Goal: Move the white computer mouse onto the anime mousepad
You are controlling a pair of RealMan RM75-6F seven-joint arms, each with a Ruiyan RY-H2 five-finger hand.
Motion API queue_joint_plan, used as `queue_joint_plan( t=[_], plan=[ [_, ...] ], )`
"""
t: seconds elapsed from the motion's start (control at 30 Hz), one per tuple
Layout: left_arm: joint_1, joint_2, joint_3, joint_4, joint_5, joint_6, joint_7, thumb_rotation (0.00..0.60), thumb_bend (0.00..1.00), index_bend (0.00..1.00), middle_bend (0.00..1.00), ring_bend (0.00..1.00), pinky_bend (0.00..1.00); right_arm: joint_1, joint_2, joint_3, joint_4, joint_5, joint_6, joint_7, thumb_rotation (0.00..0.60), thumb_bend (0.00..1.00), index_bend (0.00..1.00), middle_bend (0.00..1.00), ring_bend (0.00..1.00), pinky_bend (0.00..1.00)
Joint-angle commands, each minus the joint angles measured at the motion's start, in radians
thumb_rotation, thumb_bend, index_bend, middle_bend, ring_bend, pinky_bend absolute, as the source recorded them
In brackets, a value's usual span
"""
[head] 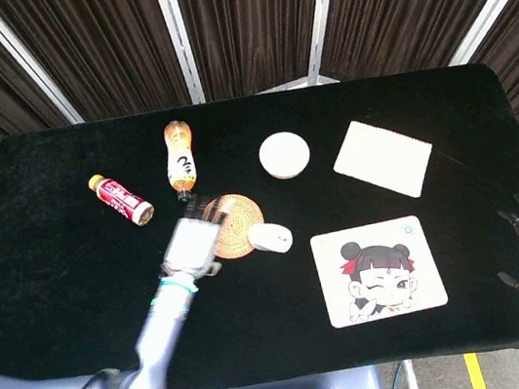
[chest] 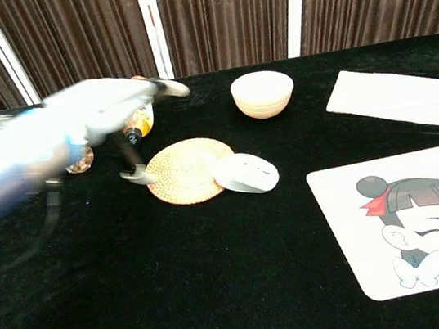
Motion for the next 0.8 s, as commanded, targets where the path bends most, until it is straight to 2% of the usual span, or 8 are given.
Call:
queue_joint_plan(
  t=[0.03,0.23,0.4,0.57,0.8],
  plan=[
    [0.157,0.162,0.111,-0.107,0.16,0.128,-0.164,0.6,0.08,0.0,0.0,0.0,0.0,0.001,-0.005,-0.006,-0.002,-0.008,-0.001,-0.011,0.6,0.04,0.15,0.0,0.0,0.0],
    [0.352,0.293,0.257,-0.096,0.361,0.279,-0.384,0.6,0.08,0.0,0.0,0.0,0.0,0.006,-0.016,-0.015,-0.016,-0.018,-0.008,-0.043,0.6,0.04,0.15,0.0,0.0,0.0],
    [0.496,0.346,0.346,-0.012,0.491,0.405,-0.517,0.6,0.08,0.0,0.0,0.0,0.0,0.01,-0.028,-0.017,-0.033,-0.018,-0.014,-0.071,0.6,0.04,0.15,0.0,0.0,0.0],
    [0.612,0.356,0.385,0.106,0.575,0.501,-0.647,0.6,0.08,0.0,0.0,0.0,0.0,0.016,-0.053,-0.02,-0.022,-0.023,-0.019,-0.099,0.6,0.04,0.15,0.0,0.0,0.0],
    [0.692,0.33,0.374,0.248,0.623,0.532,-0.774,0.6,0.08,0.0,0.0,0.0,0.0,0.038,-0.096,-0.021,-0.035,-0.026,-0.044,-0.147,0.6,0.04,0.15,0.0,0.0,0.0]
  ],
)
